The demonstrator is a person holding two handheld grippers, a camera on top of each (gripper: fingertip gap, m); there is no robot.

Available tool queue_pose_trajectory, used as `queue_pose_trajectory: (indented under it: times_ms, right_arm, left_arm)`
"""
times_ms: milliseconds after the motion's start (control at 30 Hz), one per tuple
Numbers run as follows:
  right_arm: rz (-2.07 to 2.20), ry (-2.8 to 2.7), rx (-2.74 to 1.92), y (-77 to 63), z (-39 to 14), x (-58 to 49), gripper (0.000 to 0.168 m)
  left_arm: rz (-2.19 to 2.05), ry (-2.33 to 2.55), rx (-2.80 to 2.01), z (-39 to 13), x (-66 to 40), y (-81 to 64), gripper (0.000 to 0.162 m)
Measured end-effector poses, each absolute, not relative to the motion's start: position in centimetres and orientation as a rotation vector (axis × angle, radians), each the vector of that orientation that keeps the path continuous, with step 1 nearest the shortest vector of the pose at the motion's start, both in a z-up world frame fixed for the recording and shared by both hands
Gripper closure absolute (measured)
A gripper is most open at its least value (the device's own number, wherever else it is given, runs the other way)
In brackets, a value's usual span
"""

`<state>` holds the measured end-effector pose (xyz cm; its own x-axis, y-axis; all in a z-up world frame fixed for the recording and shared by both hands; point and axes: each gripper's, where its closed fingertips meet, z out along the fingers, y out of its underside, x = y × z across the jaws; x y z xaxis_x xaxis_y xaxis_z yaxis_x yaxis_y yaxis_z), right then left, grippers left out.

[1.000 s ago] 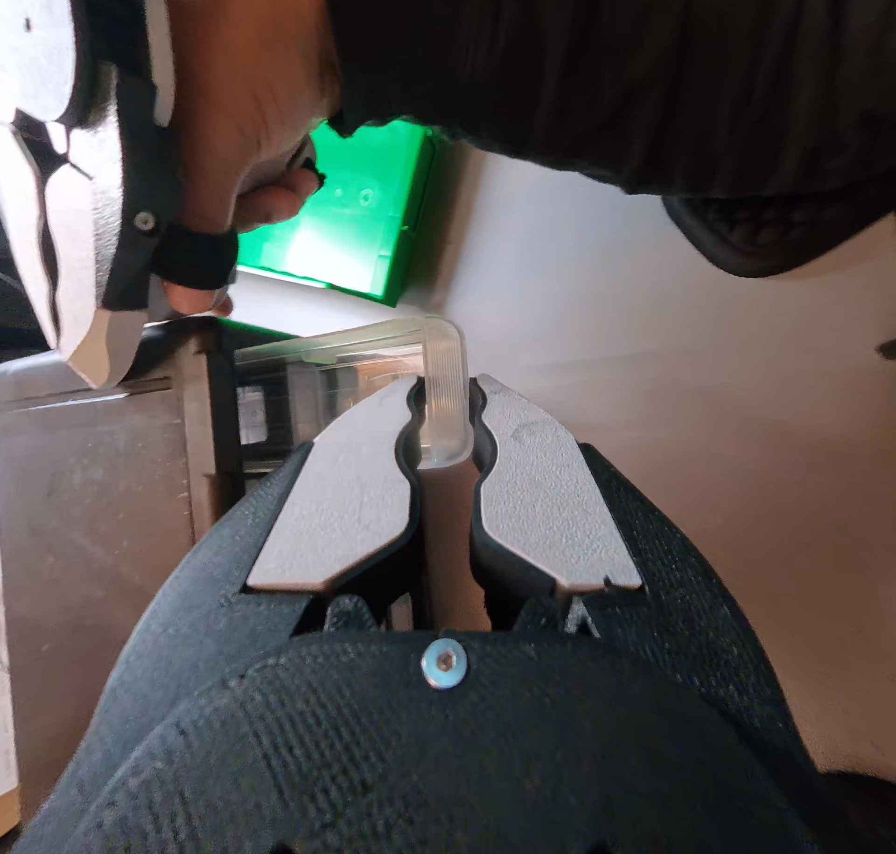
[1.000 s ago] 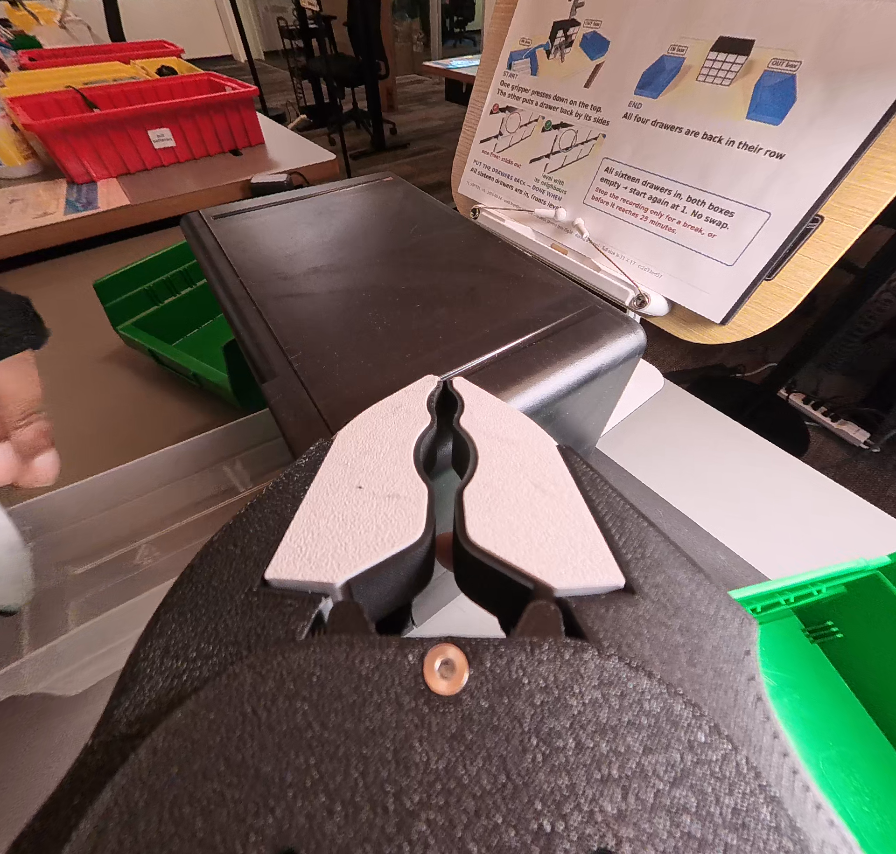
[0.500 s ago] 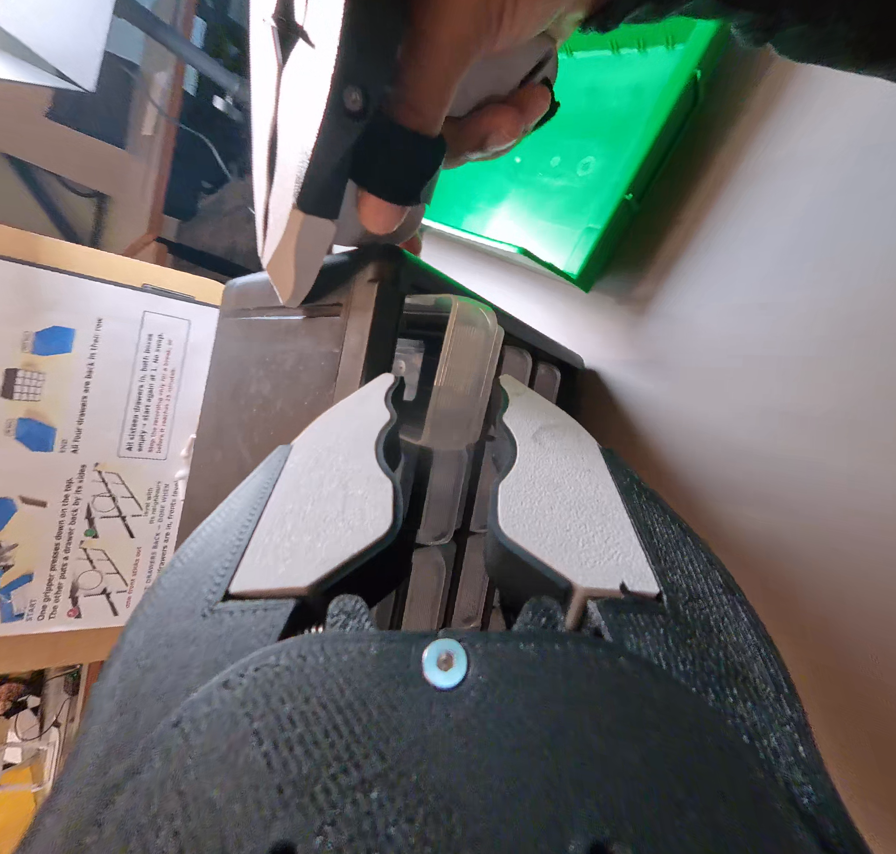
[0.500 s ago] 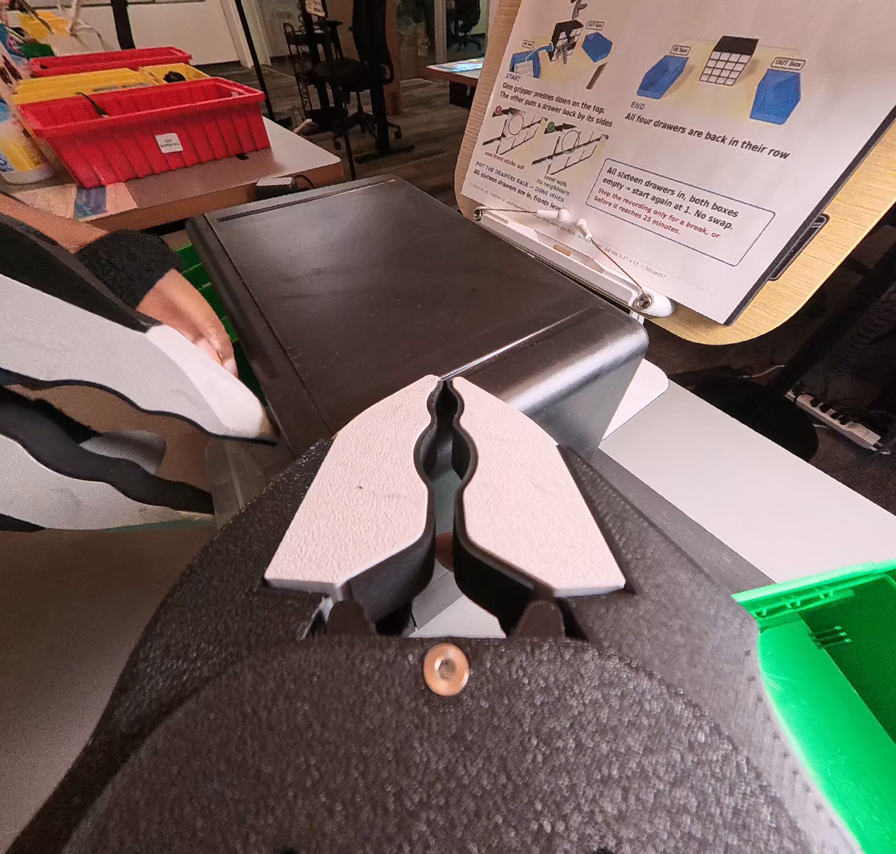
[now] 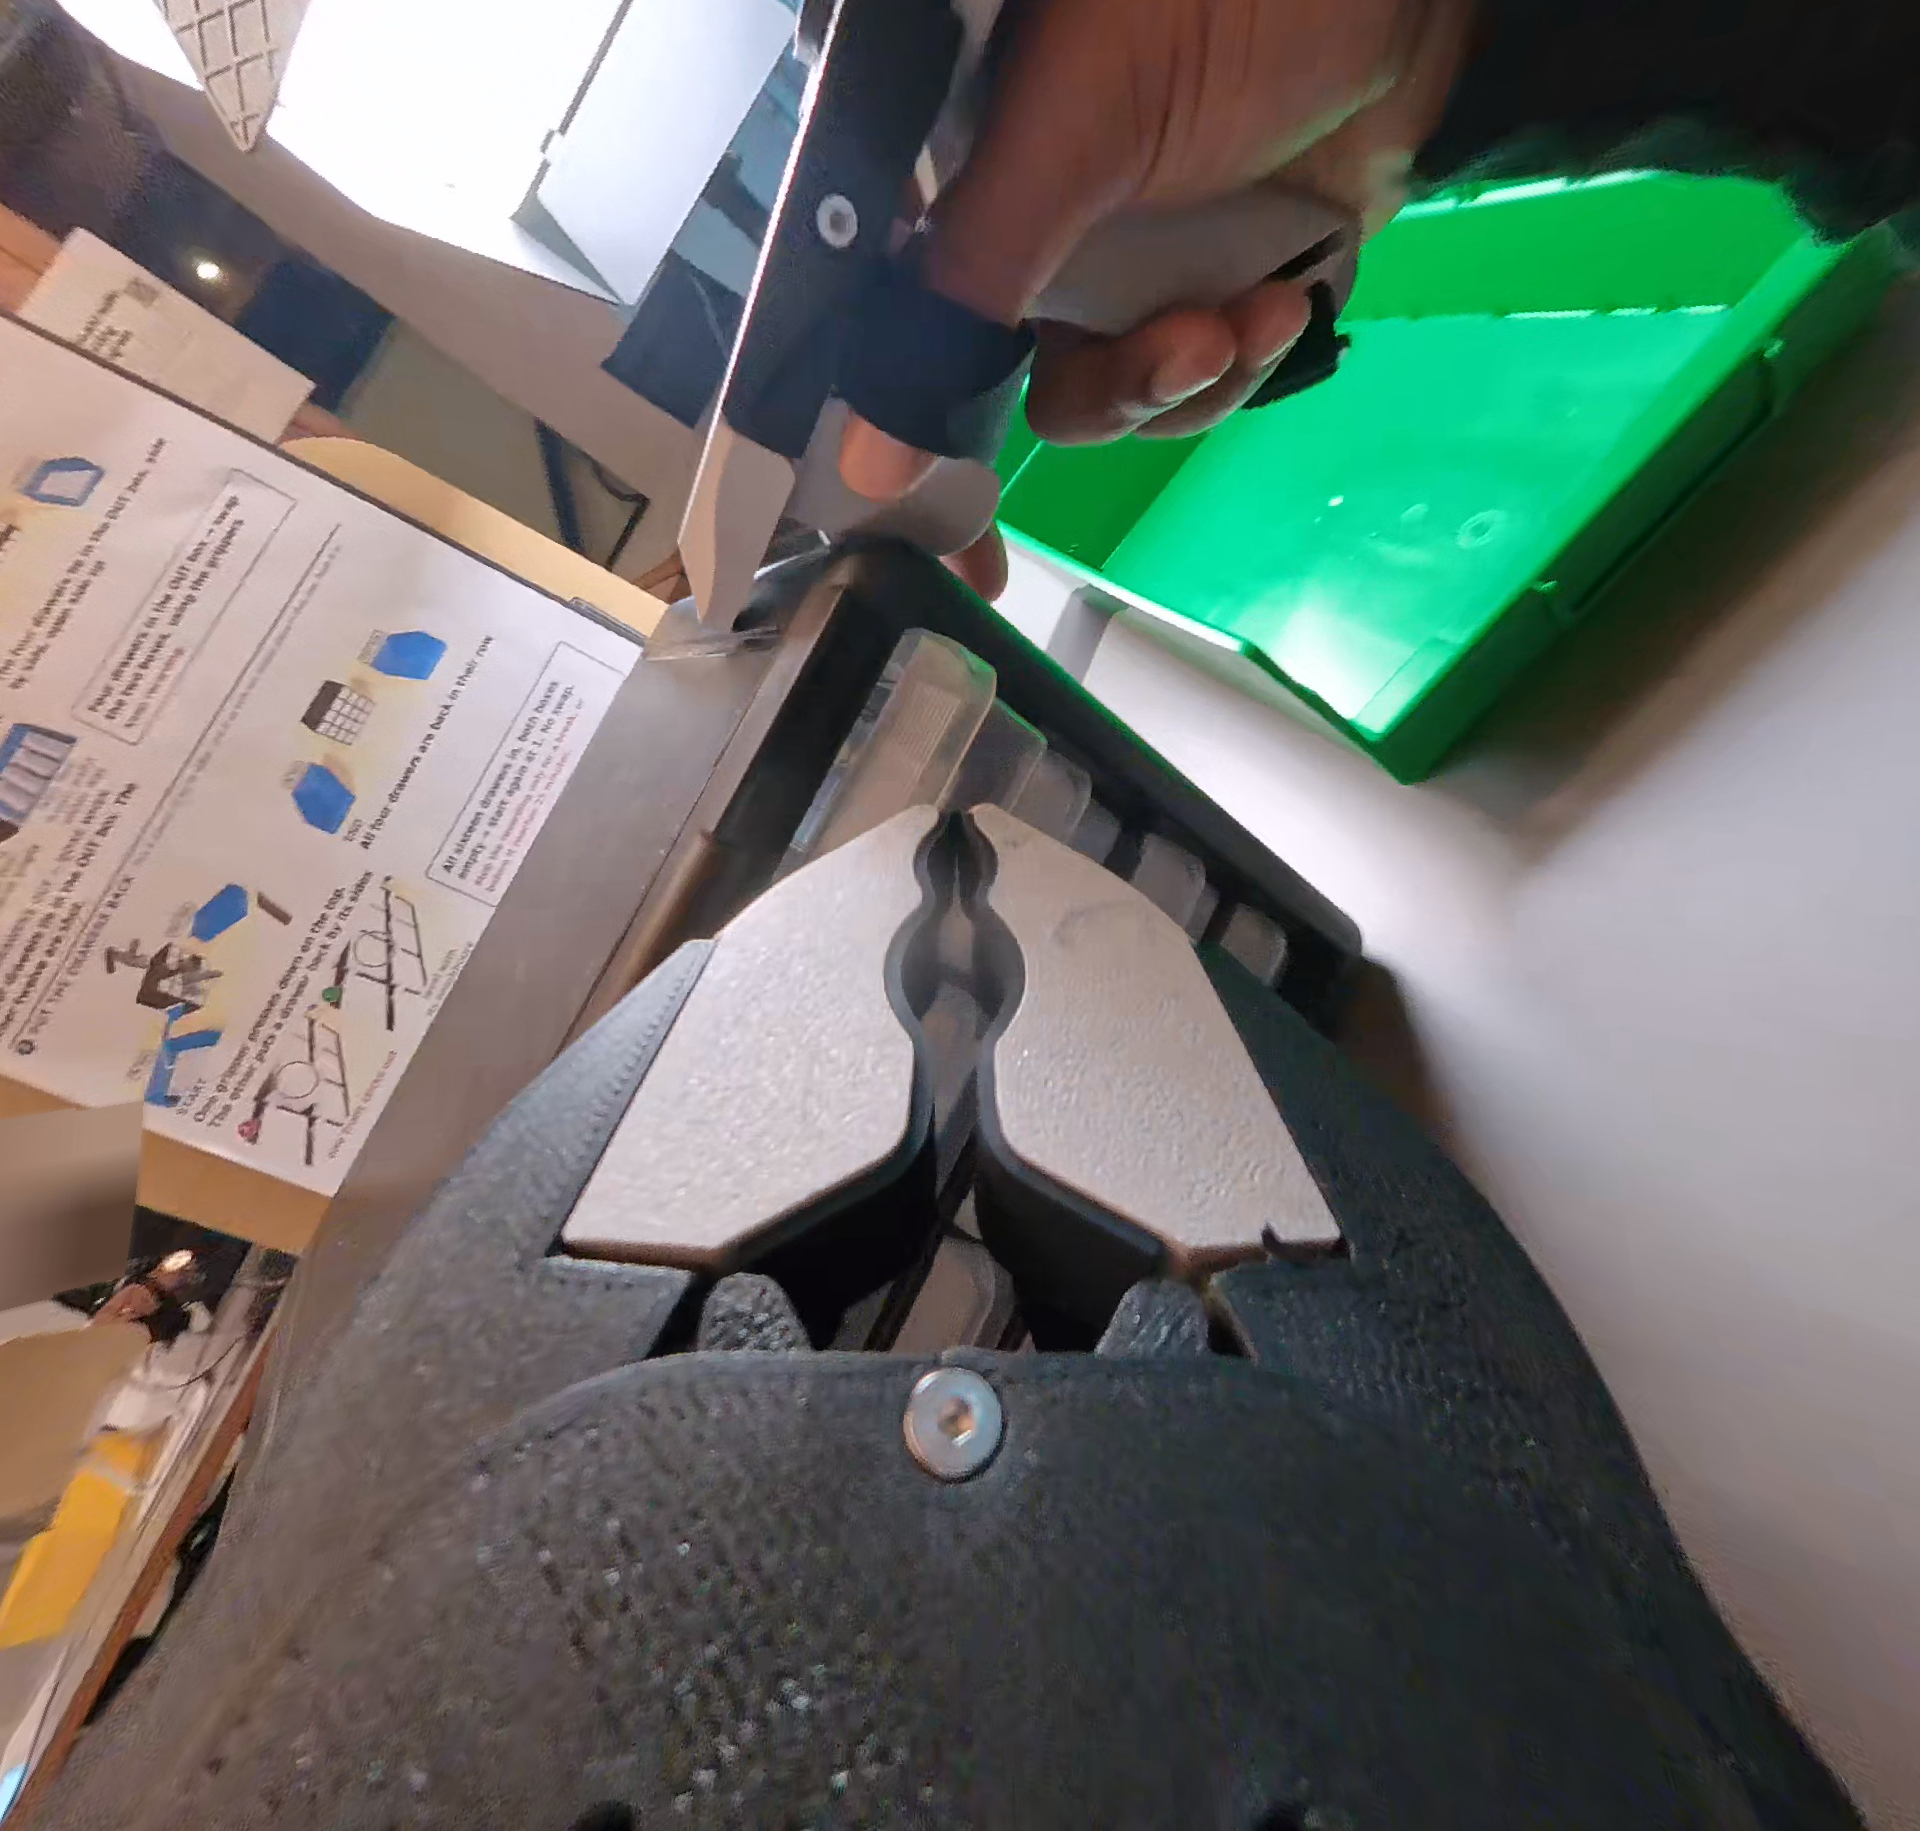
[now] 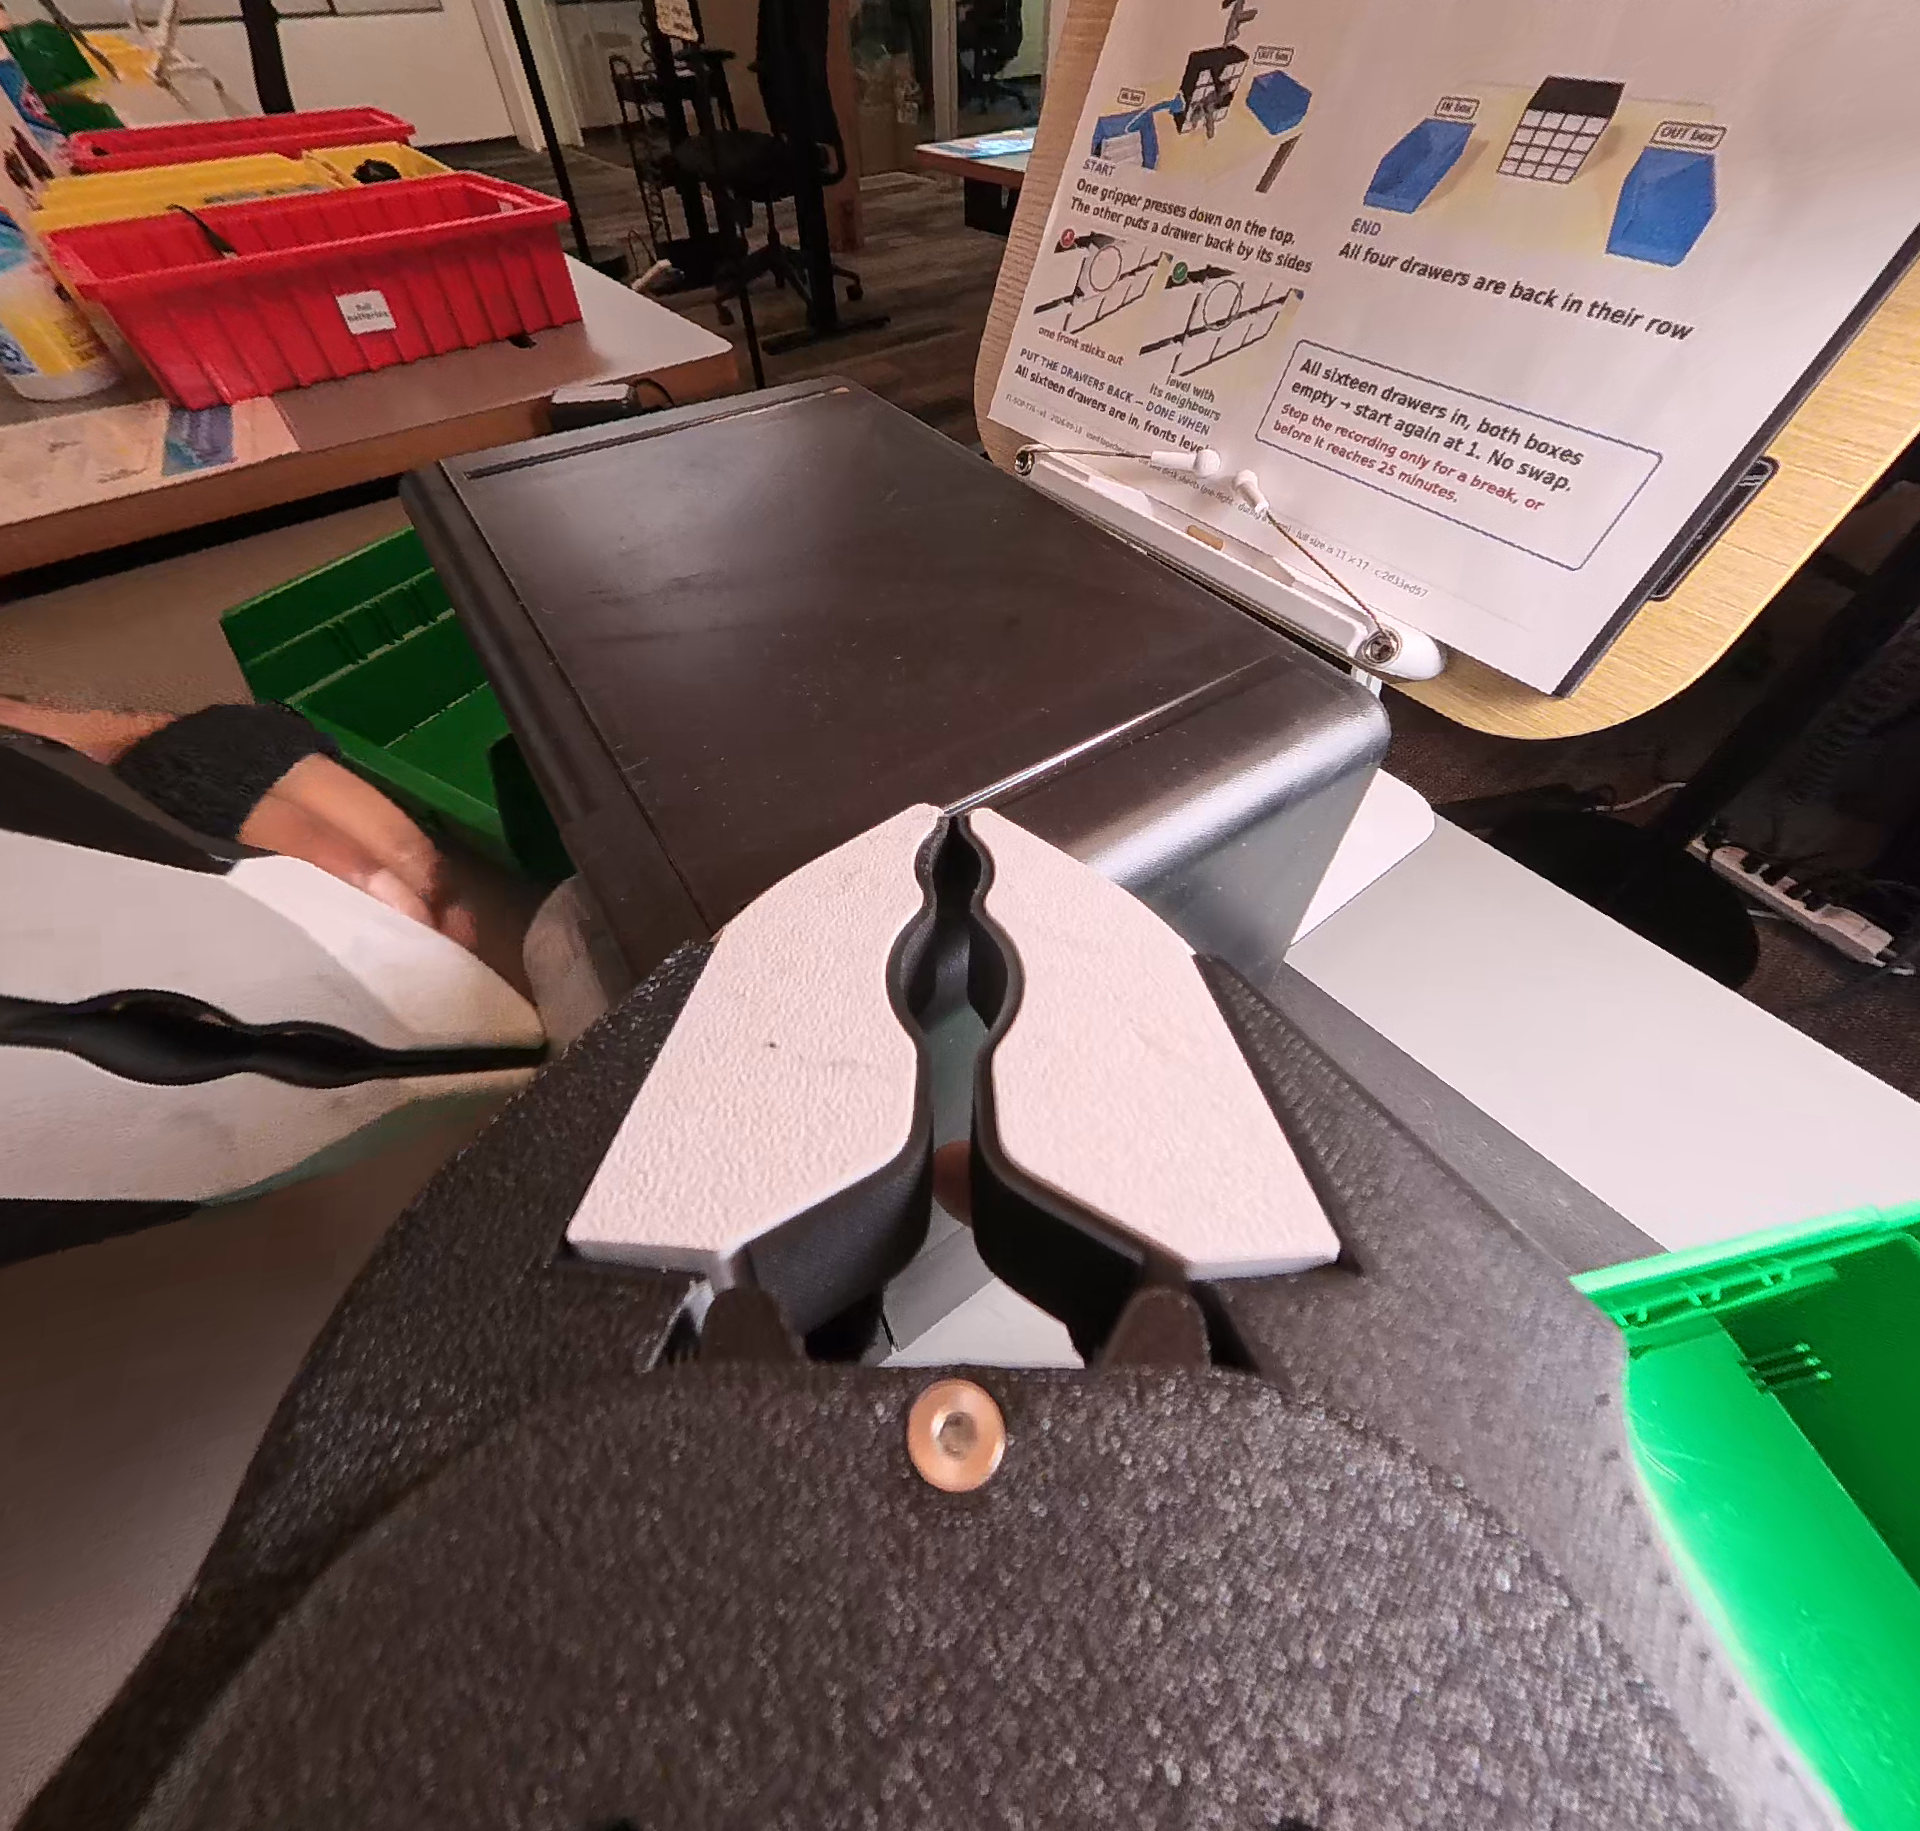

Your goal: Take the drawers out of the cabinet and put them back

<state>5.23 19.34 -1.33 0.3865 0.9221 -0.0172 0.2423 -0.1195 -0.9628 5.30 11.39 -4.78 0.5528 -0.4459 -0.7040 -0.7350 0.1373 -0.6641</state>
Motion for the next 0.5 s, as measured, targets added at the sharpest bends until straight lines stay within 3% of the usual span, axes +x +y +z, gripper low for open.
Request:
queue_pose_trajectory:
  times_ms: [33, 500]
  right_arm:
    - [0.825, -1.057, -1.611, 19.3, -1.3, 5.2, 0.168]
    - [0.838, -1.057, -1.607, 19.3, -1.3, 5.2, 0.168]
  left_arm:
    - [0.3, 1.048, -1.494, -4.9, 5.3, 11.8, 0.162]
    - [0.248, 0.951, -1.531, -6.0, 4.5, 13.1, 0.159]
